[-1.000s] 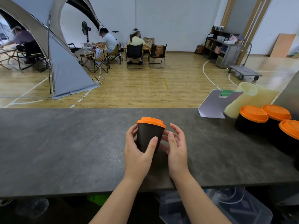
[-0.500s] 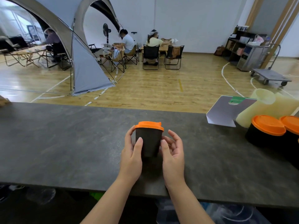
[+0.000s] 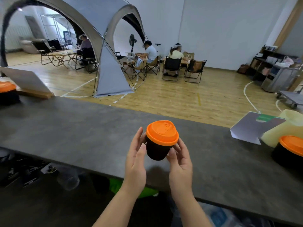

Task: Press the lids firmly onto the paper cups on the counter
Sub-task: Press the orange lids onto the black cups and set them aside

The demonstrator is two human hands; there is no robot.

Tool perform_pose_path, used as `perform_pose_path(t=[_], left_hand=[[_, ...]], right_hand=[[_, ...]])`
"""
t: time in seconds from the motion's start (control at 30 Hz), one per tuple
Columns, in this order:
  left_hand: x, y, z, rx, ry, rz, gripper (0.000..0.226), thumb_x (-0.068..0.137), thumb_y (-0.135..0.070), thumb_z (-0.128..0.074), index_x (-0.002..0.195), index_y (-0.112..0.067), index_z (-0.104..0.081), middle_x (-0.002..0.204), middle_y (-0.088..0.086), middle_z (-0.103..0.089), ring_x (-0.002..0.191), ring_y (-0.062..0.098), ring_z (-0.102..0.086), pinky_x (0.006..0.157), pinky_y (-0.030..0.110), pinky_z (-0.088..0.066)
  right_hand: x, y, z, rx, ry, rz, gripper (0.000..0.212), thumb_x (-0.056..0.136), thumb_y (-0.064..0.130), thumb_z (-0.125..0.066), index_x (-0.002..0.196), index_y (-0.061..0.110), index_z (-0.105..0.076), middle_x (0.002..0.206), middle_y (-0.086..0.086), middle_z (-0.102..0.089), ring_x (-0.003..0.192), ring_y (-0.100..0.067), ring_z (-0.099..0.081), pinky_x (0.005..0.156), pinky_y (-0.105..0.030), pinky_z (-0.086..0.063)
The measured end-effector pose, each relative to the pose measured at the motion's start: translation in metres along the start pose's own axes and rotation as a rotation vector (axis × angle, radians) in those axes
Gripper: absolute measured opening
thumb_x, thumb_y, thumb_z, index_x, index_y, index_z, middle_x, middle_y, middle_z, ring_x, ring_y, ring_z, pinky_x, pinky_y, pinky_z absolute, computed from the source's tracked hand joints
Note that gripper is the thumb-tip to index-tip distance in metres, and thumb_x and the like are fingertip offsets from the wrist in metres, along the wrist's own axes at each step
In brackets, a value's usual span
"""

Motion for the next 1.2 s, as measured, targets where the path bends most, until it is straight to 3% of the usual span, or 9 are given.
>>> perform_pose_path(t=[0.17, 0.37, 0.5, 0.63, 0.77, 0.93, 1.1, 1.2], left_hand=[[-0.001, -0.048, 0.09, 0.049, 0.012, -0.054, 0.044, 0.1, -0.029, -0.033, 0.138, -0.021, -0.053, 0.136, -0.011, -0.063, 0.132, 0.009, -0.053, 0.107, 0.024, -0.044], [0.001, -0.093, 0.229, 0.096, -0.067, -0.025, 0.037, 0.106, -0.03, -0.031, 0.133, -0.025, -0.056, 0.127, -0.019, -0.067, 0.124, 0.0, -0.058, 0.095, 0.012, -0.045], [0.002, -0.117, 0.315, 0.144, -0.131, 0.025, 0.037, 0.11, -0.021, -0.026, 0.126, -0.032, -0.058, 0.117, -0.022, -0.071, 0.116, -0.004, -0.06, 0.091, 0.013, -0.047], [0.003, -0.137, 0.392, 0.268, -0.189, 0.031, 0.037, 0.11, -0.025, -0.027, 0.127, -0.037, -0.057, 0.119, -0.026, -0.067, 0.116, -0.011, -0.056, 0.099, 0.019, -0.048], [0.014, -0.141, 0.455, 0.283, -0.249, 0.055, 0.042, 0.108, -0.036, -0.028, 0.138, -0.028, -0.057, 0.13, -0.012, -0.065, 0.122, 0.003, -0.058, 0.1, 0.025, -0.049], [0.037, -0.142, 0.516, 0.33, -0.272, 0.068, 0.043, 0.11, -0.036, -0.025, 0.139, -0.036, -0.056, 0.132, -0.012, -0.063, 0.119, 0.0, -0.058, 0.099, 0.027, -0.047], [0.088, -0.139, 0.574, 0.34, -0.268, 0.086, 0.042, 0.109, -0.033, -0.023, 0.135, -0.039, -0.056, 0.125, -0.02, -0.066, 0.112, -0.007, -0.06, 0.089, 0.016, -0.047], [0.127, -0.135, 0.608, 0.322, -0.273, 0.098, 0.042, 0.109, -0.032, -0.025, 0.139, -0.032, -0.055, 0.127, -0.017, -0.066, 0.117, -0.004, -0.059, 0.099, 0.024, -0.048]], right_hand=[[-0.043, 0.003, -0.099, 0.016, 0.084, -0.021, 0.038, 0.1, 0.02, -0.051, 0.136, 0.028, -0.054, 0.133, 0.01, -0.064, 0.126, -0.006, -0.057, 0.111, -0.045, -0.045], [-0.1, -0.014, -0.233, -0.022, 0.185, -0.066, 0.037, 0.098, 0.037, -0.047, 0.135, 0.039, -0.053, 0.135, 0.016, -0.061, 0.129, -0.006, -0.054, 0.111, -0.046, -0.044], [-0.137, -0.031, -0.313, -0.008, 0.254, -0.098, 0.032, 0.105, 0.028, -0.043, 0.129, 0.046, -0.052, 0.134, 0.016, -0.061, 0.127, -0.006, -0.055, 0.109, -0.046, -0.046], [-0.168, -0.042, -0.378, -0.006, 0.358, -0.13, 0.034, 0.101, 0.034, -0.044, 0.132, 0.046, -0.05, 0.125, 0.032, -0.06, 0.126, 0.002, -0.053, 0.111, -0.041, -0.044], [-0.177, -0.052, -0.437, -0.069, 0.475, -0.138, 0.038, 0.093, 0.048, -0.044, 0.131, 0.051, -0.046, 0.119, 0.042, -0.057, 0.124, 0.008, -0.052, 0.112, -0.038, -0.043], [-0.171, -0.074, -0.502, -0.171, 0.512, -0.095, 0.051, 0.094, 0.054, -0.044, 0.144, 0.042, -0.04, 0.144, 0.017, -0.048, 0.134, -0.002, -0.044, 0.113, -0.044, -0.041], [-0.148, -0.108, -0.575, -0.173, 0.524, -0.079, 0.054, 0.092, 0.057, -0.043, 0.144, 0.043, -0.041, 0.141, 0.018, -0.049, 0.131, -0.001, -0.046, 0.112, -0.041, -0.043], [-0.129, -0.131, -0.624, -0.153, 0.517, -0.089, 0.051, 0.094, 0.053, -0.043, 0.143, 0.043, -0.042, 0.14, 0.016, -0.051, 0.13, -0.001, -0.047, 0.112, -0.04, -0.042]])
Point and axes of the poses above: each hand's wrist, its own x-axis towards the middle knuckle, its own z-axis out of the back of the hand, y = z × x, the point moved 8 cm from there along x, towards the middle knuckle
